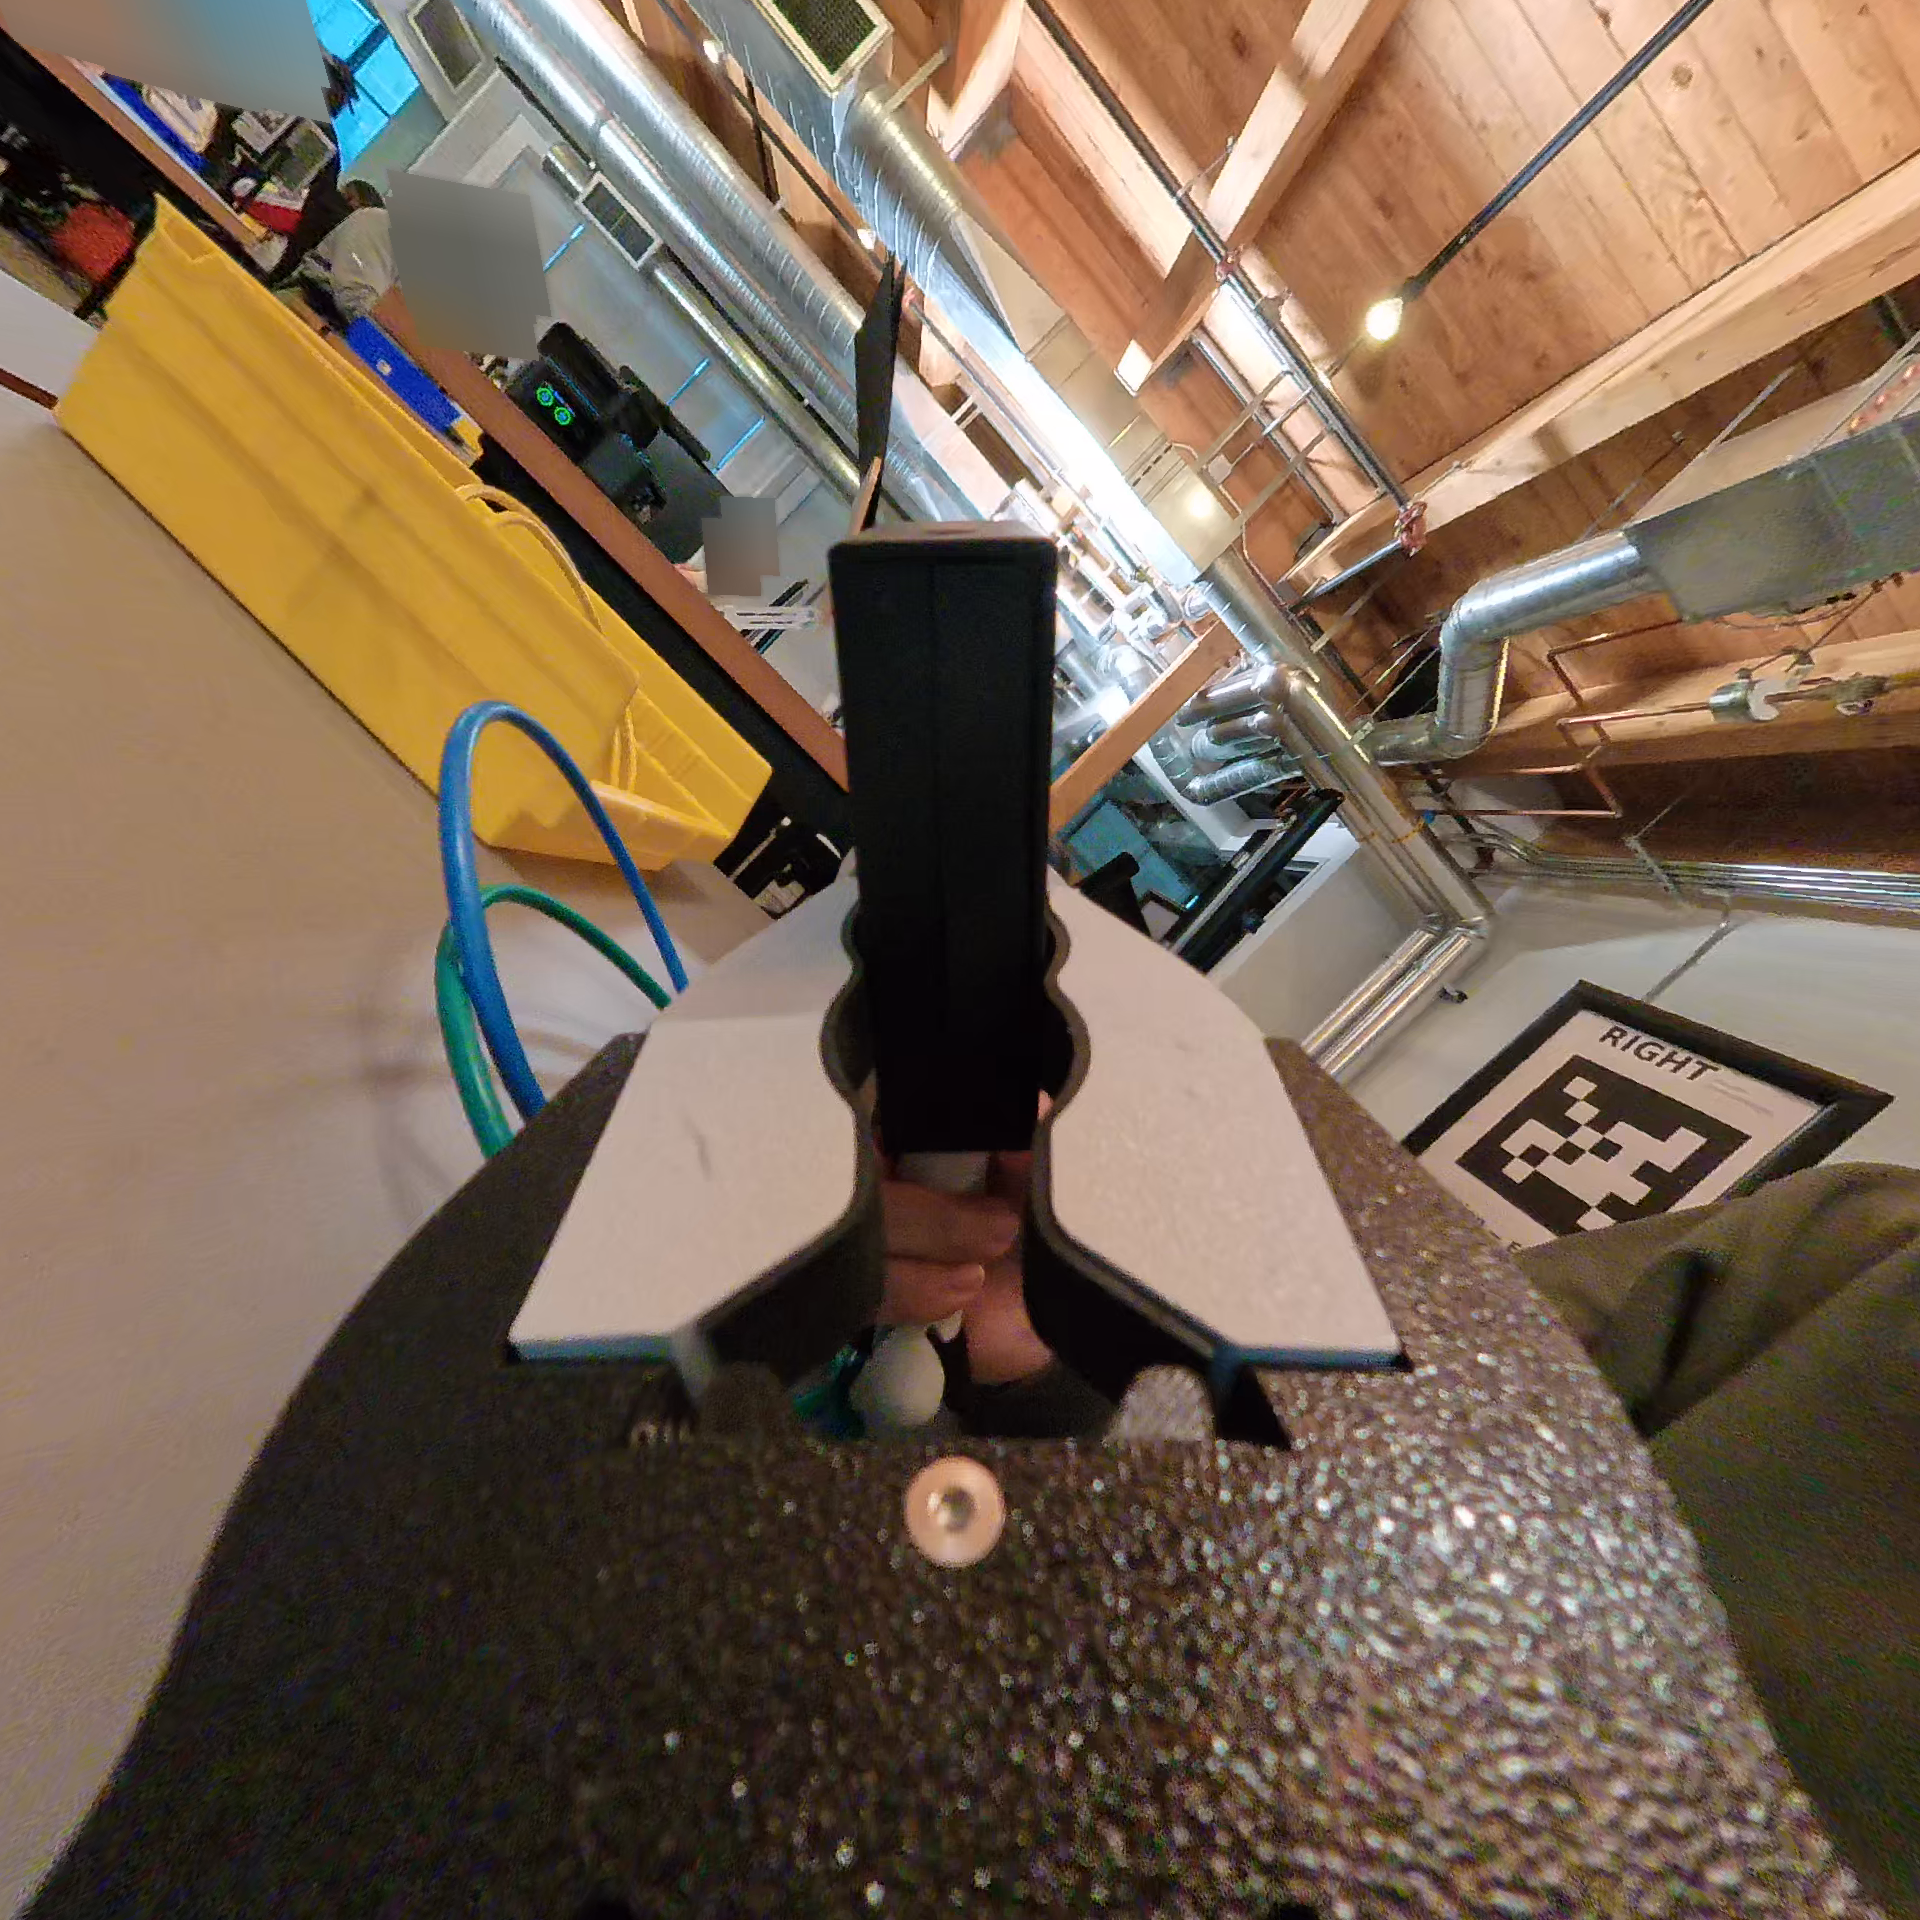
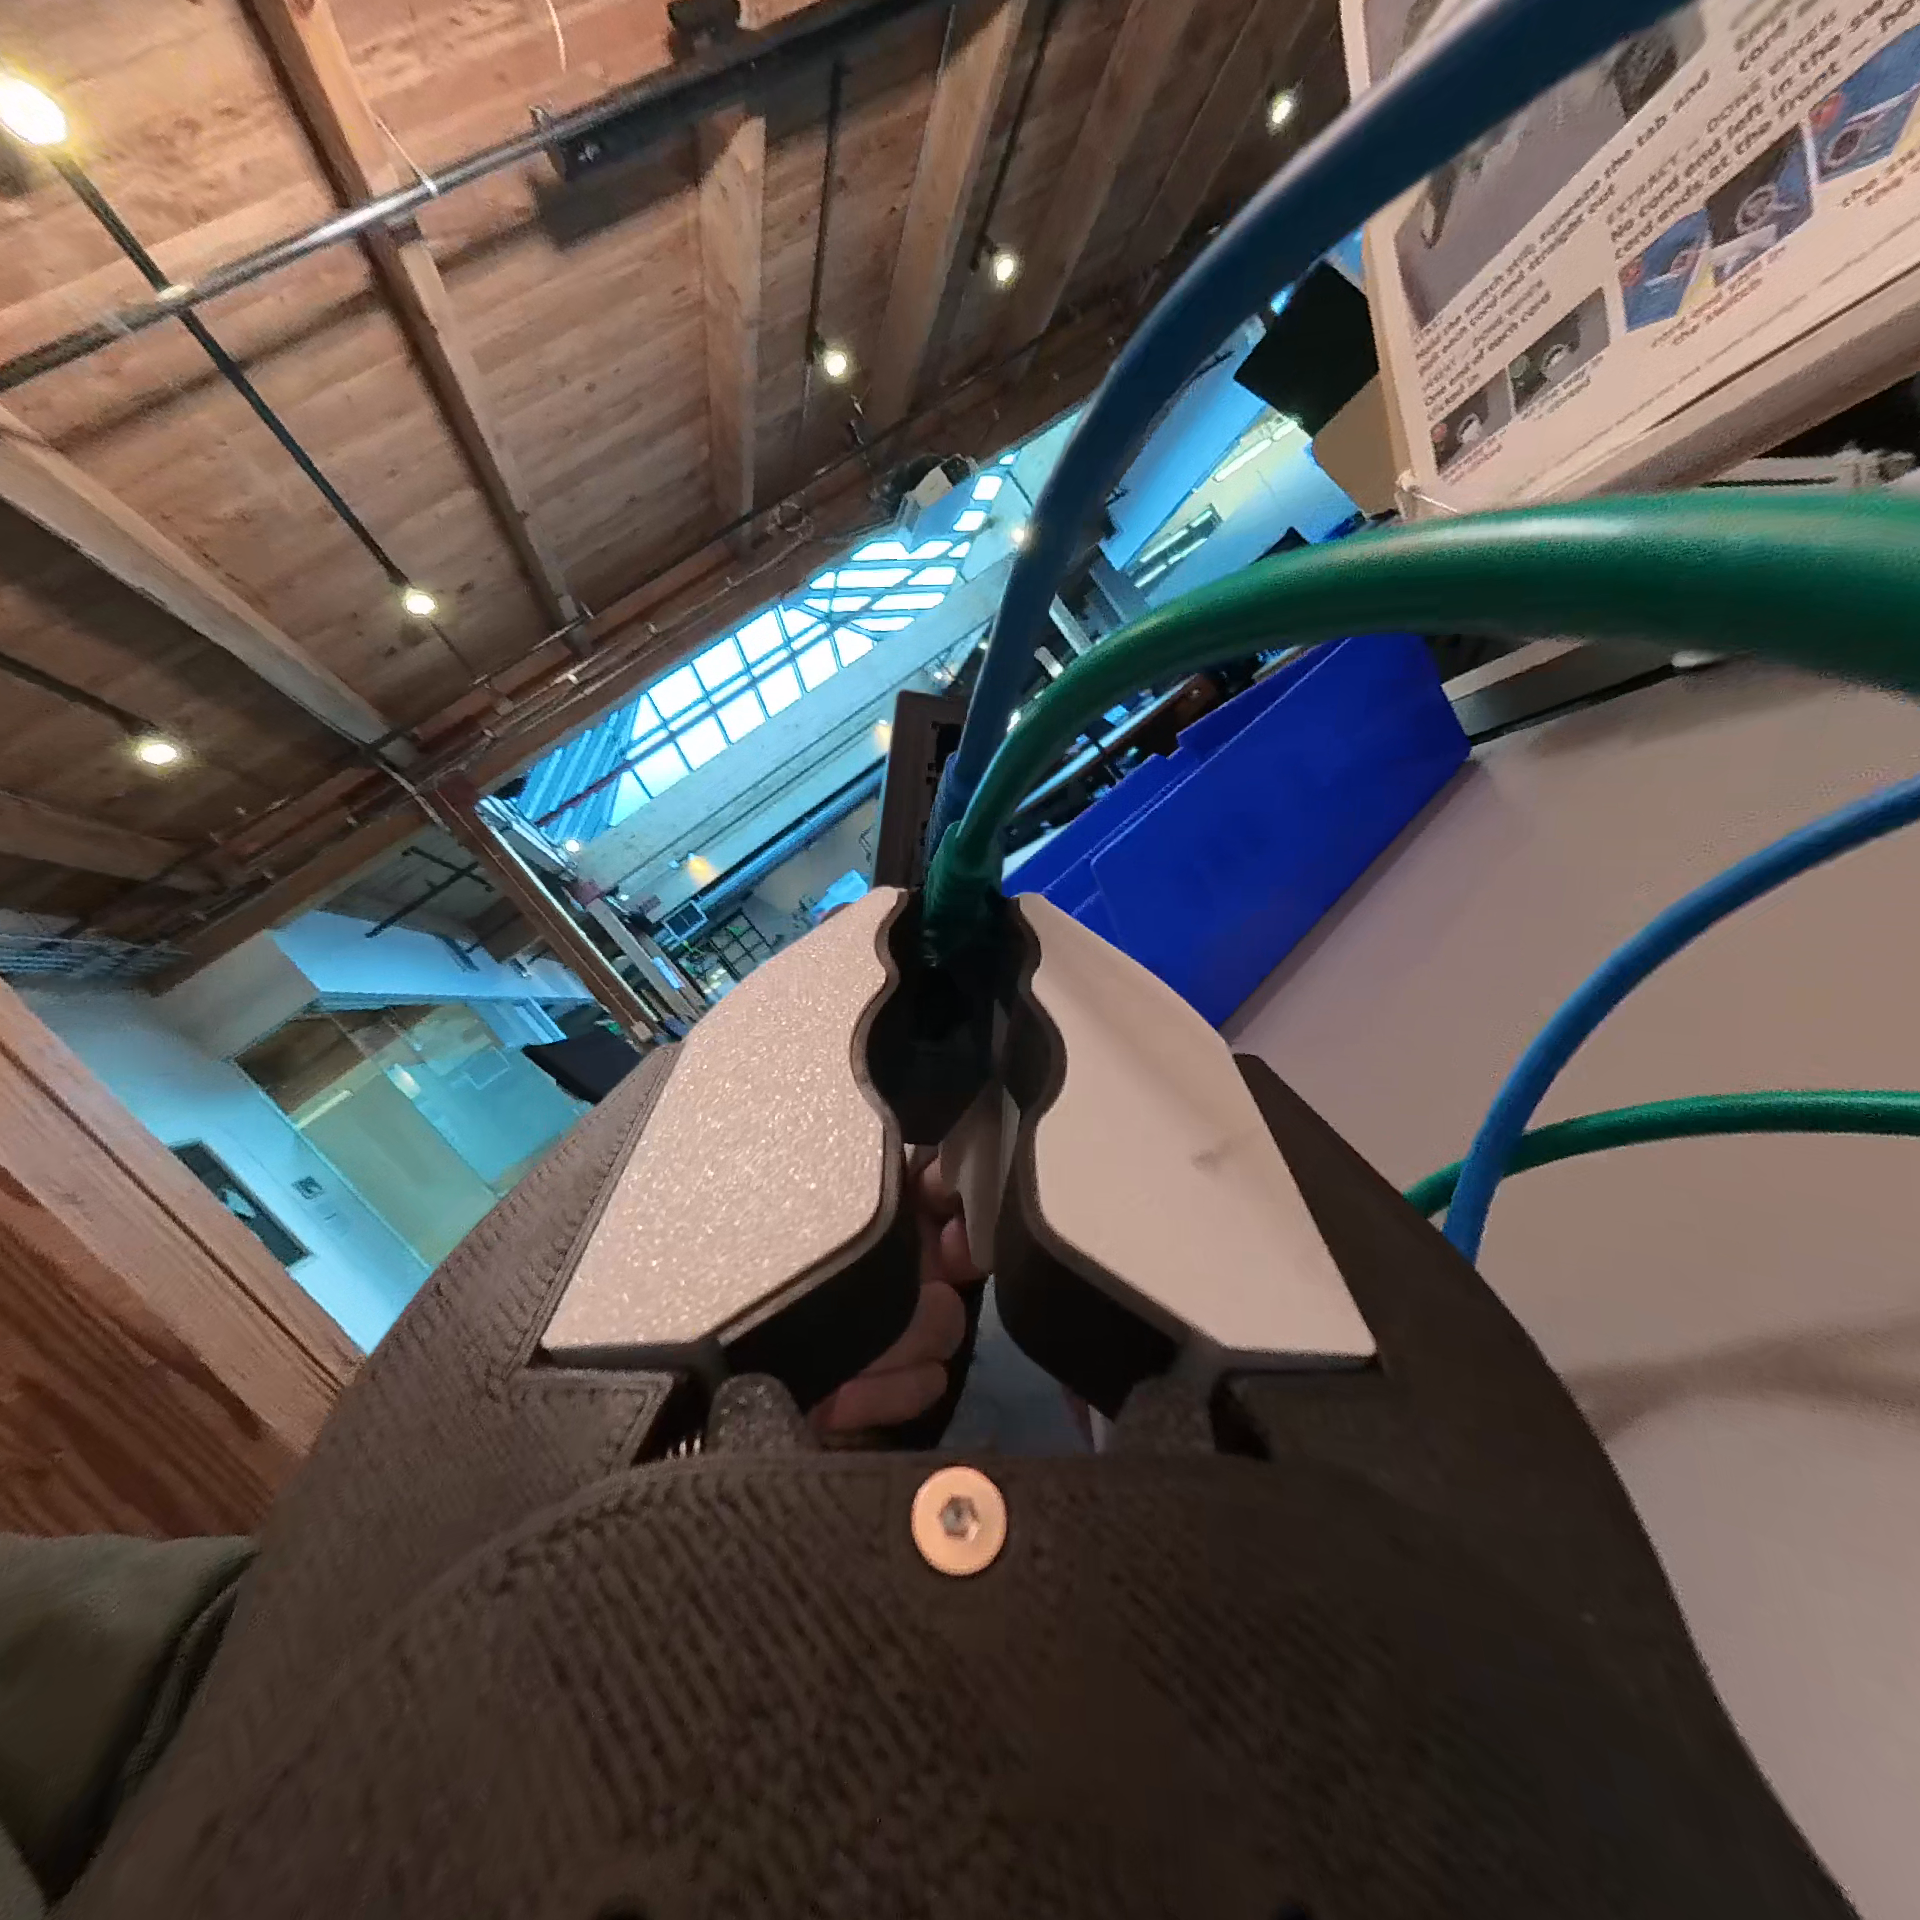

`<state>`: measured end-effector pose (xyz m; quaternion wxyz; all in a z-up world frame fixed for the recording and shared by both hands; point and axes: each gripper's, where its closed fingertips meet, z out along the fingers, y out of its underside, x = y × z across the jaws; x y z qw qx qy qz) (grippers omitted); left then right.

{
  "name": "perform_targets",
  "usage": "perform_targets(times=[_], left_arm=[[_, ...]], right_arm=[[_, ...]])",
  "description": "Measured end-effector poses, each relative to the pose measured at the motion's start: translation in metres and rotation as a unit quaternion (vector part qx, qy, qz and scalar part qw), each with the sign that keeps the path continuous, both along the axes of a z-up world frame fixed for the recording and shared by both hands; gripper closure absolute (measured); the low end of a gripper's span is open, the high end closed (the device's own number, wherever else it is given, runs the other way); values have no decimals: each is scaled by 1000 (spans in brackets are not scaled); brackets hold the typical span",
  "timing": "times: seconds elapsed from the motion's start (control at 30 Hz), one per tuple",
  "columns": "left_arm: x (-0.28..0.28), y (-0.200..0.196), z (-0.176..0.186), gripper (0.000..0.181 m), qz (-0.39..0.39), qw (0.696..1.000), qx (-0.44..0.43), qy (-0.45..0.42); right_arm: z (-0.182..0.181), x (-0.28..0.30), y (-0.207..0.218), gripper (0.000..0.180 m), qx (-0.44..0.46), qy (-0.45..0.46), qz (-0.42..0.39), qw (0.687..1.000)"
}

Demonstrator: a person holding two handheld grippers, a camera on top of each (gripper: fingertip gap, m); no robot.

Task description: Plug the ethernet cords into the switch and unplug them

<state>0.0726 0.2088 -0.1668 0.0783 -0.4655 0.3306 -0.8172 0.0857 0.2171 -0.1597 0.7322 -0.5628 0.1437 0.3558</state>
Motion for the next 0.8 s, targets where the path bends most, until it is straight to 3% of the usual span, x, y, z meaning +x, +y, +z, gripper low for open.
perform_targets(times=[0.13, 0.33, 0.7, 0.8], left_arm=[[-1, 0, 5, 154, 8, 1000, -16, -17], [-2, 0, 9, 154, 35, 998, 42, -27], [0, 0, 5, 154, -38, 982, -186, 9], [0, 1, 4, 154, -23, 988, -156, 3]], right_arm=[[6, -2, -1, 165, 5, 2, 12, 1000], [9, -4, -1, 165, 12, 45, 27, 999], [6, 2, 2, 164, -68, -156, -26, 985], [6, 2, 3, 164, -60, -131, -18, 989]])
